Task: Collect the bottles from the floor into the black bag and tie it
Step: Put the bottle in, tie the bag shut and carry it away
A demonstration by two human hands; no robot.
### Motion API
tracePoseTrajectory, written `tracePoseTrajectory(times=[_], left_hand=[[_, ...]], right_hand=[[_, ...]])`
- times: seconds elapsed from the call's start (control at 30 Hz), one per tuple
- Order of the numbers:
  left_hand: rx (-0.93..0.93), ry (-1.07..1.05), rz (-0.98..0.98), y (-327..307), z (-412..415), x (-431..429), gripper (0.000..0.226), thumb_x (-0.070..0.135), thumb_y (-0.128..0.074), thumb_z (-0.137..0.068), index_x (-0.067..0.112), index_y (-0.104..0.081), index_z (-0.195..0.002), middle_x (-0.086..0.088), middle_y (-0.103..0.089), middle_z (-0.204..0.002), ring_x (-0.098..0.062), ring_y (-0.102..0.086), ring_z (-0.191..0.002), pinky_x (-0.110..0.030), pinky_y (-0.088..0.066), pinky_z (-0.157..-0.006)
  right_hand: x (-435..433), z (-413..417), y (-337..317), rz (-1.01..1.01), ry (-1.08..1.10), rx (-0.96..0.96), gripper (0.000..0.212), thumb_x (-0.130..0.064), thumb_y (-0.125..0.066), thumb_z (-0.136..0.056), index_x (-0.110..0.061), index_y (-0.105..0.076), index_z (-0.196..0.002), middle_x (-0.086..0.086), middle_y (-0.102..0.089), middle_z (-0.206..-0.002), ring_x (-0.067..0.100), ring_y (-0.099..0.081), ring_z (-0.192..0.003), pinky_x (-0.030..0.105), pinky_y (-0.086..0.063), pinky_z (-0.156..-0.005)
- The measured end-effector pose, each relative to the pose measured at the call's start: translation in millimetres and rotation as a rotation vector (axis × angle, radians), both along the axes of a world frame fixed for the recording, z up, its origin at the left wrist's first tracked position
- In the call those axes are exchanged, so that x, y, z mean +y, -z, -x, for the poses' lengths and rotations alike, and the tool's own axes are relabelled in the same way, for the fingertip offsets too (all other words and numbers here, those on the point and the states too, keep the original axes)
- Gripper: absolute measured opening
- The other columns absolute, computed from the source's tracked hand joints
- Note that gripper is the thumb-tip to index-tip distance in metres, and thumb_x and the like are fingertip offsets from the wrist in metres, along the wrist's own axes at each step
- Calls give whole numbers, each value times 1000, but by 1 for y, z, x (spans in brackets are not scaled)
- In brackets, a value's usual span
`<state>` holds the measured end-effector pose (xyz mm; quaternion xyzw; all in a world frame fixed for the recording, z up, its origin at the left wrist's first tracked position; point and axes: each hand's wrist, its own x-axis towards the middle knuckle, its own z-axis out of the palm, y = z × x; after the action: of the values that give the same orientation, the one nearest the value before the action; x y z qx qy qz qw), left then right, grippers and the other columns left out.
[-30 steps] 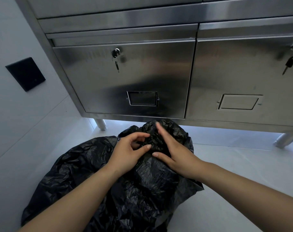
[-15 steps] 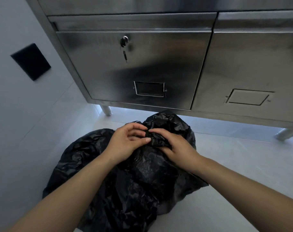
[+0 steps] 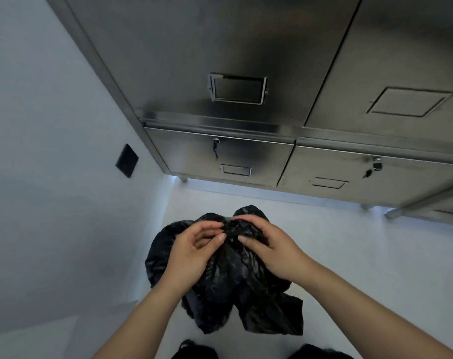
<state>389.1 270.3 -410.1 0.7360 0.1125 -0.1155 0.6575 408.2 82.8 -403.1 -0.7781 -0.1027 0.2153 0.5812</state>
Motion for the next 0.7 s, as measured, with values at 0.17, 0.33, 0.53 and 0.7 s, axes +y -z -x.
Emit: tracePoseTrajectory(times=[0.17,0.33,0.53,0.7], left_hand=[[-10,96,-33,-122,15,-7,19,18,-71,-81,35,-71,-89,11,-73,-88,-2,-68,-80,-9,-48,-72],[-57,299,-104,-213,26,-26,13,30,-67,-84,33,-68,-96,17,-71,-91,-1,-65,-87,-11,-48,-77],[-101,434,-128,-269,27,-77,8,30,-67,-84,33,-69,-92,12,-73,-95,-2,-66,-92,-17,-46,-80],[-91,641,-132,-290,39,-173,10,34,-65,-84,32,-68,-94,12,-72,-98,0,-65,-93,-19,-45,-83]], right_hand=[[-8,34,-120,24,144,10,33,-18,-57,-91,-37,-52,-117,-20,-59,-117,-7,-54,-110,11,-38,-95],[-34,82,-210,25,408,2,34,-14,-56,-91,-40,-53,-114,-18,-60,-117,-6,-54,-109,9,-39,-92],[-98,152,-274,-33,805,-40,28,-11,-53,-93,-27,-57,-116,-16,-61,-114,-8,-56,-104,5,-41,-85],[-174,196,-300,-58,1012,-82,27,-12,-53,-93,-23,-56,-117,-14,-61,-113,-8,-56,-104,7,-41,-88]])
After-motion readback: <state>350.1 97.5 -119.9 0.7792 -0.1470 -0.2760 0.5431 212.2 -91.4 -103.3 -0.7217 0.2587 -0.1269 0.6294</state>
